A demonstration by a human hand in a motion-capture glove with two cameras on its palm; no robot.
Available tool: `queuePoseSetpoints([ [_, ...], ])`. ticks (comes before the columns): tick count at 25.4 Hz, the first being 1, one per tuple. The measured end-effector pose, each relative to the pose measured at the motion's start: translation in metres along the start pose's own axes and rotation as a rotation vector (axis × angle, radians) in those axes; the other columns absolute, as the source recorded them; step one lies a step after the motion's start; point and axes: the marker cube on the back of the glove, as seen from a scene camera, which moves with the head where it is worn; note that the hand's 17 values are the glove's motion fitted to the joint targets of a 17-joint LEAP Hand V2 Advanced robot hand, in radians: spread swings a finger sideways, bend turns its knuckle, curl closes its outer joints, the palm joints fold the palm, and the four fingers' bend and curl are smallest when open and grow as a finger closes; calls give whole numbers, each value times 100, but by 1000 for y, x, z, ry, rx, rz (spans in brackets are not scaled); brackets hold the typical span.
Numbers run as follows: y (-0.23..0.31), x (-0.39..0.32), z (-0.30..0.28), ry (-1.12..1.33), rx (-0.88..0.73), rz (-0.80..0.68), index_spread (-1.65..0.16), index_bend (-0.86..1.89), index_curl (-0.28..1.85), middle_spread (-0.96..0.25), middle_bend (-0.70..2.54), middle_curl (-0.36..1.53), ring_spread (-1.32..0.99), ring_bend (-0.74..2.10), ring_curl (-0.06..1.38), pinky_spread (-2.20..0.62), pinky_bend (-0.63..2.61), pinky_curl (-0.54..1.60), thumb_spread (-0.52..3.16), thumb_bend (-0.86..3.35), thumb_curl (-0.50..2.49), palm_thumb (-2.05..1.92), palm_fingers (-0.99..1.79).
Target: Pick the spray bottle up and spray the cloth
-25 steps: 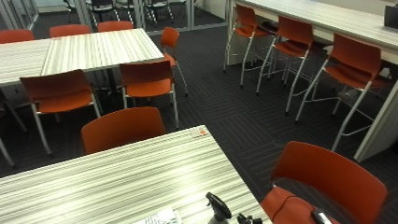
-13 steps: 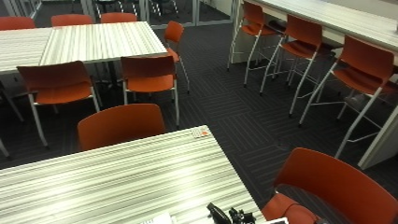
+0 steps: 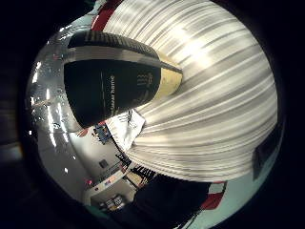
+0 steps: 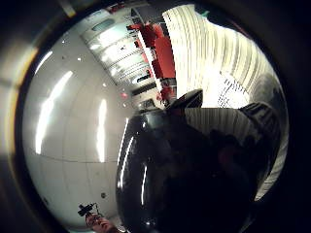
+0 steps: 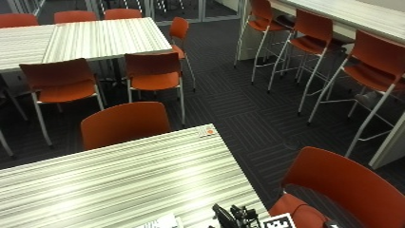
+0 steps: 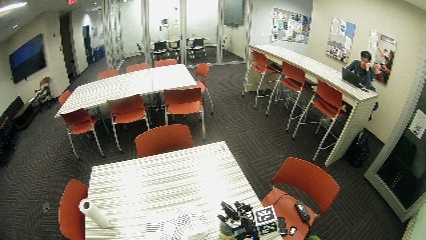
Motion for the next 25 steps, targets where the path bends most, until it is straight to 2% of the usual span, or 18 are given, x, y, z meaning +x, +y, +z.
queuePoseSetpoints([
  [6,-1,-8,4,-39,-21,-15,-43,22,32,-19,20,31,-2,34,32,11,33,32,95,-1,48,84,24],
  [12,-5,-9,4,-85,4,-29,-41,40,38,-20,27,34,-5,27,30,11,12,26,99,2,50,92,46],
  [18,-9,-14,4,-89,12,-45,-30,55,44,-17,46,41,-8,32,31,10,-3,15,97,3,52,100,76],
  [25,-5,-17,7,-90,4,-41,-22,67,52,-13,64,49,-13,34,35,10,-2,7,90,1,56,105,84],
])
